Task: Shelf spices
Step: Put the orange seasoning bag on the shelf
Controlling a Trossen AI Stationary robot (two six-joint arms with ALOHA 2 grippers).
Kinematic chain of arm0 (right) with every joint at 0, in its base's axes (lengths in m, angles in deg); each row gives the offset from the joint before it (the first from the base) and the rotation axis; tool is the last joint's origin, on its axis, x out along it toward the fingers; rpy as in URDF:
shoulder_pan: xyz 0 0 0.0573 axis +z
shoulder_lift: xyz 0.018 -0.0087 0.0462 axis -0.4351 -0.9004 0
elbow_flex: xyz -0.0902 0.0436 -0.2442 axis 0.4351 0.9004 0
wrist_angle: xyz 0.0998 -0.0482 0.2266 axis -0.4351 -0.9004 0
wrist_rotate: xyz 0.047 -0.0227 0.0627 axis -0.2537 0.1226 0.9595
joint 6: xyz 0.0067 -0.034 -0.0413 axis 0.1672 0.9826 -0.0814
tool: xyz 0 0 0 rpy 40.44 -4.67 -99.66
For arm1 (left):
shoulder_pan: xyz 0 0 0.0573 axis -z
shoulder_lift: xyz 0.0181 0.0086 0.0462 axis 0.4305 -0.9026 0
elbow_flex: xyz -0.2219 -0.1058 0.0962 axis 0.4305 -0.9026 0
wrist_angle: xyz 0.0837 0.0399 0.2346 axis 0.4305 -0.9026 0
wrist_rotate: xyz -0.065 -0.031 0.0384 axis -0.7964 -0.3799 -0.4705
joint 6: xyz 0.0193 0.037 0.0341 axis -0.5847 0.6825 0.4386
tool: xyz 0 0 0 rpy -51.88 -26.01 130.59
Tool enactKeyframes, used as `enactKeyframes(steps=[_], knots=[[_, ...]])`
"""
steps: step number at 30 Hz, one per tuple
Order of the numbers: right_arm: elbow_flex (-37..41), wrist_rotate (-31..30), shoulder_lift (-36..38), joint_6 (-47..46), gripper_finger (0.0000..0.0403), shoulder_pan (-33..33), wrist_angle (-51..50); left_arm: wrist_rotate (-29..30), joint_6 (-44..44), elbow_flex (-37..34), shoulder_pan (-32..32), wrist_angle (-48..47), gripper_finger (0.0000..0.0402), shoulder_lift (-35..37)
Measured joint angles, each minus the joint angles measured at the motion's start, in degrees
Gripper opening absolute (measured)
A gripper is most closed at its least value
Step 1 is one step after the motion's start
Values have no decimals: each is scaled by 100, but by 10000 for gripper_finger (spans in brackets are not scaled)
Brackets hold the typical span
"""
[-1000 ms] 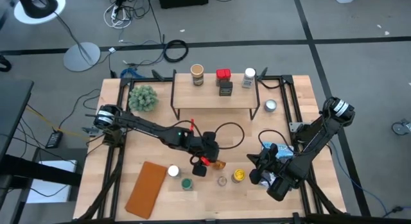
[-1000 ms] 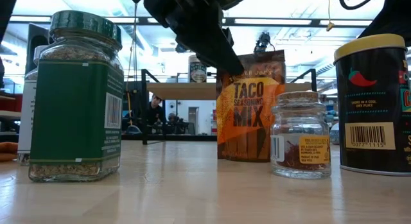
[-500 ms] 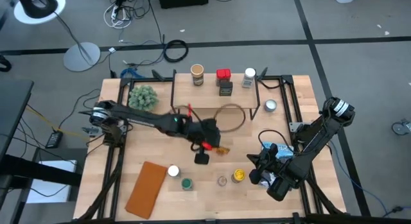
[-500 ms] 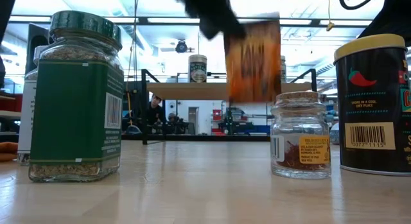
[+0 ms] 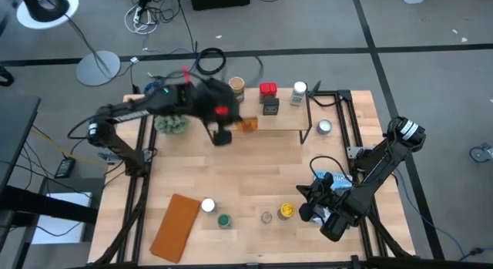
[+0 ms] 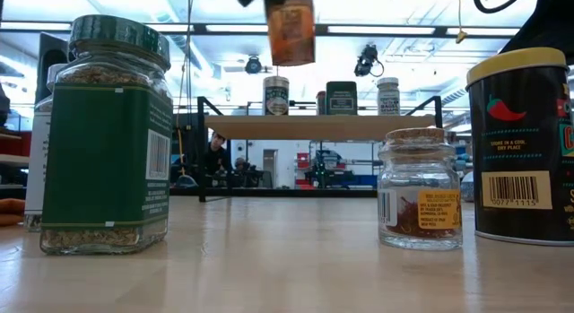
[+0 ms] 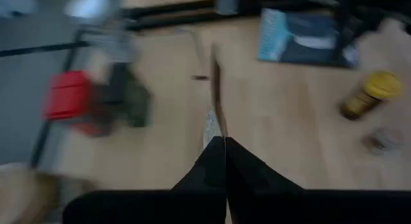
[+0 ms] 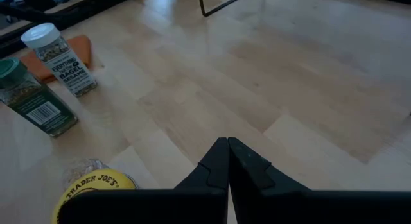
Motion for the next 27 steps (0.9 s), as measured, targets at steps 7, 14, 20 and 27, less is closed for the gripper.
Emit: enactKeyframes(steps=[7, 14, 20, 27], knots=[[0, -2, 0, 9, 3, 0, -1, 6, 274, 46, -1056, -560, 0, 249], [0, -2, 0, 84, 2, 0, 5, -312, 487, 45, -2041, -738, 0, 258], [0, -2, 0, 116, 4, 0, 14, -740, 633, -131, -2720, -759, 0, 258], [0, -2, 0, 116, 2, -1, 14, -1265, 648, -668, -3096, -272, 0, 258]])
